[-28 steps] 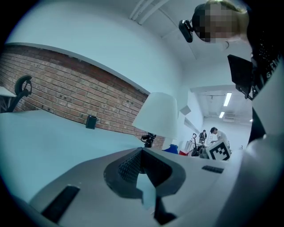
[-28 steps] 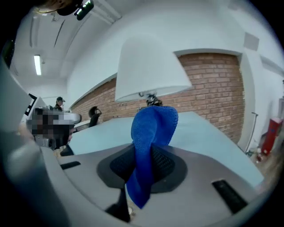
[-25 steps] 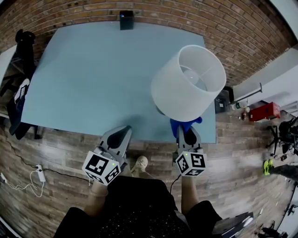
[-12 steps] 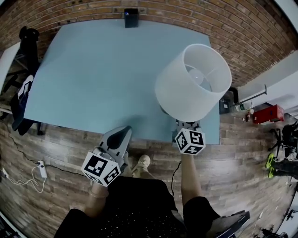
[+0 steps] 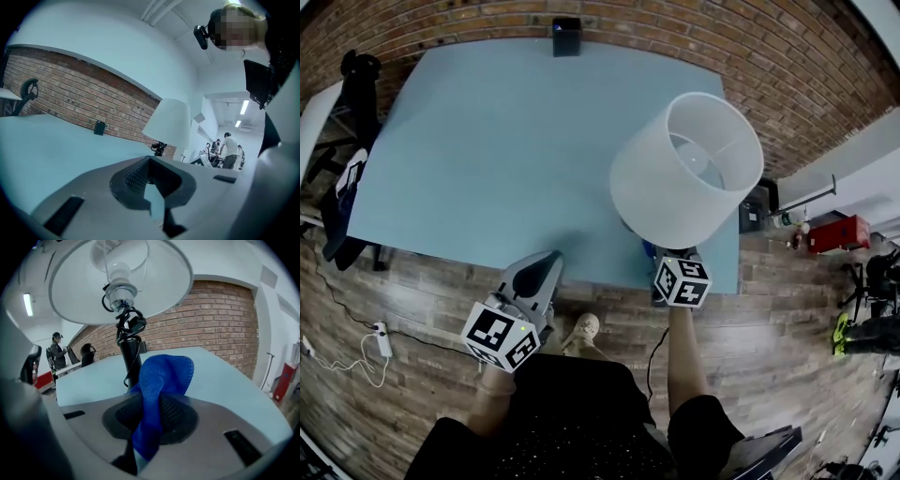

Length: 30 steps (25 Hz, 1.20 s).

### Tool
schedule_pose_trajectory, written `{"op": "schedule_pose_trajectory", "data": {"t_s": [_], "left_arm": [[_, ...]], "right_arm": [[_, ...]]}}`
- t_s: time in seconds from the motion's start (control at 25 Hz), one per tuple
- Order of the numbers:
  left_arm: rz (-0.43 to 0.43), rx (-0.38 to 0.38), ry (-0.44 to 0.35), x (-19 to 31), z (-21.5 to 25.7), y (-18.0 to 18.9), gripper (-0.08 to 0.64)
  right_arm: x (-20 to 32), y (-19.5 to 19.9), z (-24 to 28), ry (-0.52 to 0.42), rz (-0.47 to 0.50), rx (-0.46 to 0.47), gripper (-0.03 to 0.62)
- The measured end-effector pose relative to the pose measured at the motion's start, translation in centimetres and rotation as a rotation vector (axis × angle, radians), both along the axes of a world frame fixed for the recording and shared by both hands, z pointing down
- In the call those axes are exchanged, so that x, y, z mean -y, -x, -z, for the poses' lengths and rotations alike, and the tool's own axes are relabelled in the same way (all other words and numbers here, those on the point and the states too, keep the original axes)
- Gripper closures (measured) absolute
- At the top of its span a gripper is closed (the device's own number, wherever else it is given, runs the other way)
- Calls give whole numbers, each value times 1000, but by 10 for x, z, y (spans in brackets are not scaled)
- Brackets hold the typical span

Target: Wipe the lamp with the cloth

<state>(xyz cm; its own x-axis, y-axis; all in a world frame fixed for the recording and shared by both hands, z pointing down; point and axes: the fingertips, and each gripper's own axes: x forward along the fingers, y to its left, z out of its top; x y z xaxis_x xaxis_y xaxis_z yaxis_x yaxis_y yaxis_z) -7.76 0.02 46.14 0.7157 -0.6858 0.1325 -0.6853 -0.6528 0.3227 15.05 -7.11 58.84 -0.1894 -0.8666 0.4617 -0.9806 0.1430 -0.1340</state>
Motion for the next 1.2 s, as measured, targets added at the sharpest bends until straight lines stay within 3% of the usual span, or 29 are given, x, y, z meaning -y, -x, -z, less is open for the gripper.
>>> {"op": "schedule_pose_trajectory", "data": {"t_s": [0.2, 0.44, 0.6, 0.68, 0.92, 1.2], "left_arm": [[-20, 10, -38, 1, 9, -12, 551], [-24, 39, -56, 15, 16, -20, 551], [10, 53, -62, 46, 19, -22, 551], [44, 55, -60, 69, 19, -25, 551], [93, 99, -76, 135, 18, -59, 551], [128, 124, -8, 179, -10, -73, 552]], "right_arm": [[-23, -23, 16, -65, 45, 166, 517], [-12, -70, 72, -265, 71, 673, 518], [23, -86, 106, -322, 147, 865, 518], [37, -84, 115, -309, 215, 913, 518], [72, -67, 118, -186, 473, 931, 518], [89, -27, 118, -91, 711, 1040, 518]]}}
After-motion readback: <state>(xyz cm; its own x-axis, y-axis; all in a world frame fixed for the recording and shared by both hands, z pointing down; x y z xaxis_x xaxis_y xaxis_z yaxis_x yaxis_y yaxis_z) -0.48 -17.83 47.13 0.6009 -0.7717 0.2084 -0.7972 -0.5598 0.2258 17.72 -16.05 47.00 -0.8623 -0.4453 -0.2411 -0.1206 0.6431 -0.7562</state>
